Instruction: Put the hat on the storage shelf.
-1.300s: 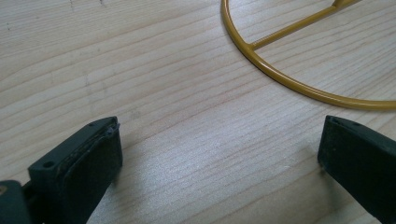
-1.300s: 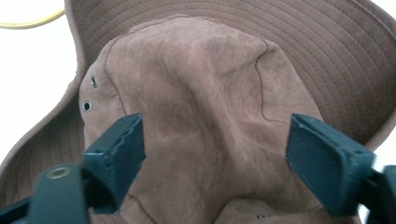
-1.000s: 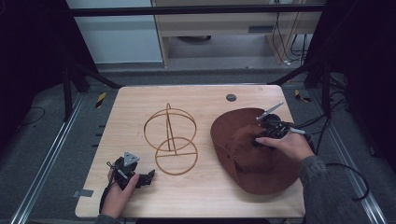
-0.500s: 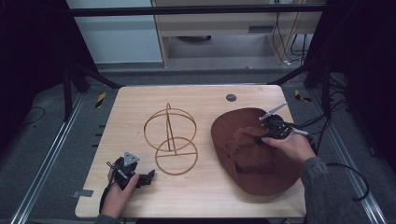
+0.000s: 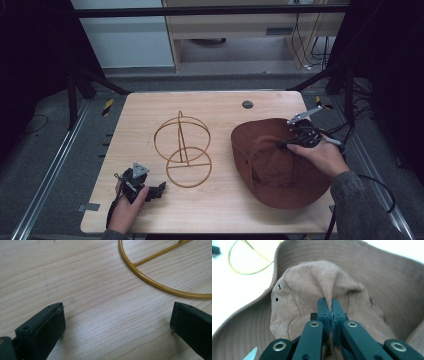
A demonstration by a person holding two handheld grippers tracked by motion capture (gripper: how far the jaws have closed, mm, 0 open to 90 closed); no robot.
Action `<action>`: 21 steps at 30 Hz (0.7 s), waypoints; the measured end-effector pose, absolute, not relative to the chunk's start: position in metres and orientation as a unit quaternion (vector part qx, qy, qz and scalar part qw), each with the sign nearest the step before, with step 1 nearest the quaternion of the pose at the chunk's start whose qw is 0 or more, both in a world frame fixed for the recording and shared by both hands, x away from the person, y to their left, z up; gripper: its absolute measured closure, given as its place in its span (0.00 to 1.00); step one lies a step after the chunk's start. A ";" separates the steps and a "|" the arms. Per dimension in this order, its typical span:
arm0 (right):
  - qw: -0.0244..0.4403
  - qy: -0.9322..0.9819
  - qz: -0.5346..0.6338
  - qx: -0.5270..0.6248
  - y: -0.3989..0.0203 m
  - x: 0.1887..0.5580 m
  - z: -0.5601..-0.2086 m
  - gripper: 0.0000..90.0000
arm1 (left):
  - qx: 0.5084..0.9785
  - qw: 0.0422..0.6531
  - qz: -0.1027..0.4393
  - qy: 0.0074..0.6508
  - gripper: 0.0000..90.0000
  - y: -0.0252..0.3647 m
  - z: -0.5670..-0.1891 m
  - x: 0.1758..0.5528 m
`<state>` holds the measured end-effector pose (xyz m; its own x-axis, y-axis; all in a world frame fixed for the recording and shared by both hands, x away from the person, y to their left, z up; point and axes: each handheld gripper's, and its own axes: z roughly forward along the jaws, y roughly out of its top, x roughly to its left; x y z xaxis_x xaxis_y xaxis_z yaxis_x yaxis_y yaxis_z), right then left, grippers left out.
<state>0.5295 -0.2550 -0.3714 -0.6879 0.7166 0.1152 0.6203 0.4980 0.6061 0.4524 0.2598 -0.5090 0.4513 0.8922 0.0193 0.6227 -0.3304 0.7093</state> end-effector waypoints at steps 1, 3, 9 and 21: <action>0.078 0.860 0.319 0.390 -0.255 0.528 -0.369 0.99 | 0.788 0.323 0.209 0.480 0.00 0.260 -0.509 0.452; 0.084 0.859 0.327 0.386 -0.256 0.525 -0.361 0.99 | 0.788 0.322 0.209 0.480 0.00 0.260 -0.509 0.452; 0.098 0.853 0.342 0.381 -0.255 0.516 -0.343 0.99 | 0.789 0.322 0.209 0.480 0.00 0.260 -0.509 0.452; 0.121 0.842 0.385 0.359 -0.243 0.499 -0.307 0.99 | 0.789 0.322 0.209 0.480 0.00 0.260 -0.509 0.453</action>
